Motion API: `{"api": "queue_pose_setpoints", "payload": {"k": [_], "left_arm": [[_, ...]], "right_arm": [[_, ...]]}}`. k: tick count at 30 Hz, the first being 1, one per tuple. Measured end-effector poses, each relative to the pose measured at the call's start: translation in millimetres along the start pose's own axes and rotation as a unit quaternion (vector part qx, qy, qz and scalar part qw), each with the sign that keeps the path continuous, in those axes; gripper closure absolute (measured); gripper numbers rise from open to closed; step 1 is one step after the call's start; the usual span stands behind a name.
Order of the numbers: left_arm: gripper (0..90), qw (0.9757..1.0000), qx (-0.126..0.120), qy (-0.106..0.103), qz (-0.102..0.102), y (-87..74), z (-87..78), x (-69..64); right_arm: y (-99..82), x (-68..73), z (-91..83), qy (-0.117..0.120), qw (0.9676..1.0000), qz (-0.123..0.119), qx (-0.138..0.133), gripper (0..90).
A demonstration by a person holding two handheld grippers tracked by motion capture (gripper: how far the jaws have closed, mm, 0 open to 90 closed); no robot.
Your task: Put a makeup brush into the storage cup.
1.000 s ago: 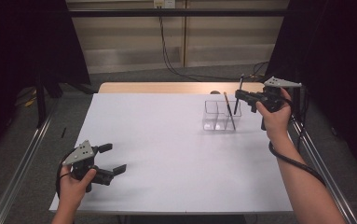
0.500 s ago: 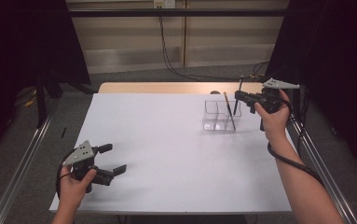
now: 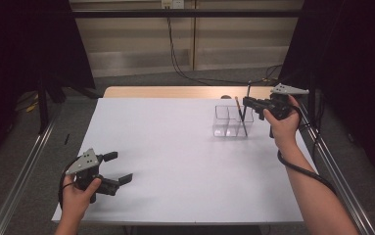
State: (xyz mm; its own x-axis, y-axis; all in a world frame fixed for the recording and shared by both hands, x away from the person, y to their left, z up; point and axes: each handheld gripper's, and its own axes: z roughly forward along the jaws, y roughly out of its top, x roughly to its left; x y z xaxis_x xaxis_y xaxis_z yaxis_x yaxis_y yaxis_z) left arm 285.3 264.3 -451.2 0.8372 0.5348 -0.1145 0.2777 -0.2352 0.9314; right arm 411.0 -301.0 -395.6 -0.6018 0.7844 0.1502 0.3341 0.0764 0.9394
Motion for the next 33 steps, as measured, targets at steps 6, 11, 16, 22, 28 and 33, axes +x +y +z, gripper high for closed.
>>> {"api": "queue_pose_setpoints", "payload": {"k": [6, 11, 16, 22, 28, 33], "left_arm": [[0.0, 1.0000, 0.001, 0.000, 0.001, 0.4, 1.0, 0.2], [0.0, 1.0000, 0.002, -0.001, 0.002, 0.2, 1.7, 0.6], [0.0, 1.0000, 0.002, -0.001, 0.004, 1.3, 2.6, 0.8], [0.0, 1.0000, 0.002, -0.002, 0.002, 0.2, 2.9, 1.4], [0.0, 1.0000, 0.003, -0.002, 0.001, 0.0, 2.5, 1.3], [0.0, 1.0000, 0.004, -0.005, 0.002, -0.4, 2.1, 2.1]], "right_arm": [[-5.2, -0.4, 0.5, -0.004, 1.0000, -0.004, 0.001, 83.9], [-5.5, -0.2, -0.9, -0.003, 1.0000, -0.003, -0.001, 83.9], [-8.7, 0.7, 0.7, -0.002, 1.0000, -0.005, 0.000, 83.9], [-12.6, 1.0, 2.1, -0.003, 1.0000, -0.003, 0.002, 83.9], [-14.0, 1.9, 3.2, -0.001, 1.0000, -0.004, 0.005, 83.8], [-14.2, 1.1, 3.1, 0.000, 1.0000, -0.007, 0.007, 83.8]]}}
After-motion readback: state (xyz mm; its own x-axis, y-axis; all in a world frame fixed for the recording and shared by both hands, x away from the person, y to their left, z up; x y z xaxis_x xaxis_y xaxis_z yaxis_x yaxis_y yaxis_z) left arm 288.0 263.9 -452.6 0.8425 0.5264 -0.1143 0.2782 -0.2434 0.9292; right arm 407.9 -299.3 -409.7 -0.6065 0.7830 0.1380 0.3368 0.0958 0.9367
